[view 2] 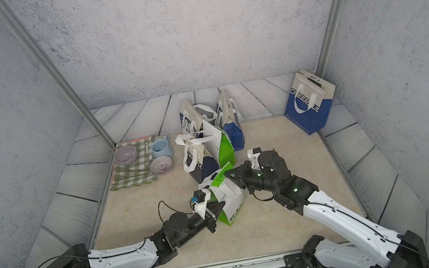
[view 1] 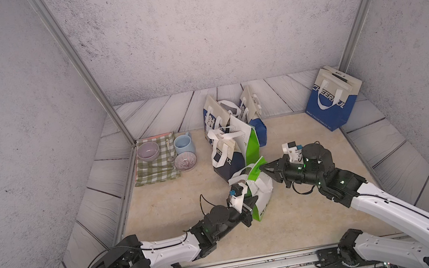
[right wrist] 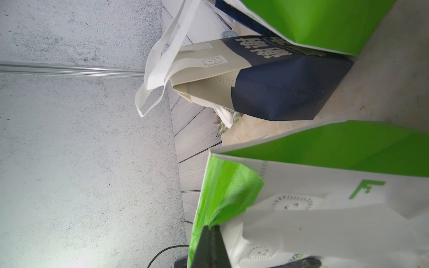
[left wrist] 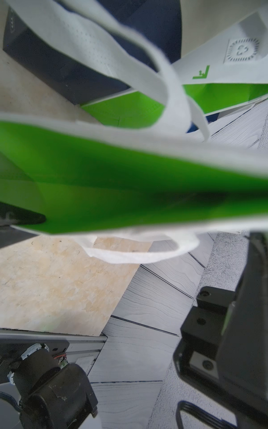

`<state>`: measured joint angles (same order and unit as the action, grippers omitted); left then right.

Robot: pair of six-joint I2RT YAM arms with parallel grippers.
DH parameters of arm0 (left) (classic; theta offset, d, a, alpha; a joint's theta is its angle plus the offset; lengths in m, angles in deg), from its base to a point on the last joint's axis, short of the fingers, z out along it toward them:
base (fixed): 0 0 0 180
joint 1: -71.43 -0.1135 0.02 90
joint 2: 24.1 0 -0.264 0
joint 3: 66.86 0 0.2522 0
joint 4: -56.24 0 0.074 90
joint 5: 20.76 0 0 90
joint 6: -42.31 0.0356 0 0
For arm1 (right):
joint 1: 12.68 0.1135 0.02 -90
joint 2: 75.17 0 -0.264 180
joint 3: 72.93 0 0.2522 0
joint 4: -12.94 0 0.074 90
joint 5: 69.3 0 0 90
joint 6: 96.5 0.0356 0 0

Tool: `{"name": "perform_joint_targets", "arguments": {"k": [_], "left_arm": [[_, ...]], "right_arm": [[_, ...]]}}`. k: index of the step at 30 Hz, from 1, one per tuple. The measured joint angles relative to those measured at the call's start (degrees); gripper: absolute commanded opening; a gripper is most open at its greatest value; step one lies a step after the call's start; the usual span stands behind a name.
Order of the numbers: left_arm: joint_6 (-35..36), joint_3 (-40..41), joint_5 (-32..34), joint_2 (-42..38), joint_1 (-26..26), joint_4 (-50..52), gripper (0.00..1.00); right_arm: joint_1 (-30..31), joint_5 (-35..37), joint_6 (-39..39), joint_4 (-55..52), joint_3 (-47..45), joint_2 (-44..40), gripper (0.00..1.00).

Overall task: Open the takeout bag
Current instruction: Open the takeout bag at the center of the board.

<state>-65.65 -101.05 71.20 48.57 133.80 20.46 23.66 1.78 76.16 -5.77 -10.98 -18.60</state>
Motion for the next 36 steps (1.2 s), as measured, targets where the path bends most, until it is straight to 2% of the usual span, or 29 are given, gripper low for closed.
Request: {"name": "perform_joint_targets", "arguments": {"k": [12, 15, 17, 19, 24, 36], "left_arm": [[0.0, 0.0, -0.8, 0.0, 0.1, 0.5, 0.0], [0.0, 0.0, -0.9, 0.0, 0.1, 0.5, 0.0], [0.0, 0.0, -0.9, 0.0, 0.1, 0.5, 0.0], [0.0, 0.0, -0.9, 0.0, 0.1, 0.6, 0.0], [0.0, 0.0, -0.9, -0.3, 0.1, 1.0, 0.0], [0.0, 0.0, -0.9, -0.3, 0.1, 1.1, 0.0]], "right_arm": [[-0.7, 0.0, -0.5, 3.6, 2.6, 0.0, 0.0], [-0.8, 0.0, -1.5, 2.4, 2.7, -0.1, 0.2], [-0.9, 0.0, -2.9, 0.9, 2.8, -0.2, 0.31], [-1.0, -0.2, -3.8, 0.1, 2.6, -0.5, 0.38], [-1.0, -0.5, -5.5, -1.9, 1.1, -2.4, 0.43], [-0.9, -2.2, -5.7, -2.9, -2.4, -2.7, 0.45]]}}
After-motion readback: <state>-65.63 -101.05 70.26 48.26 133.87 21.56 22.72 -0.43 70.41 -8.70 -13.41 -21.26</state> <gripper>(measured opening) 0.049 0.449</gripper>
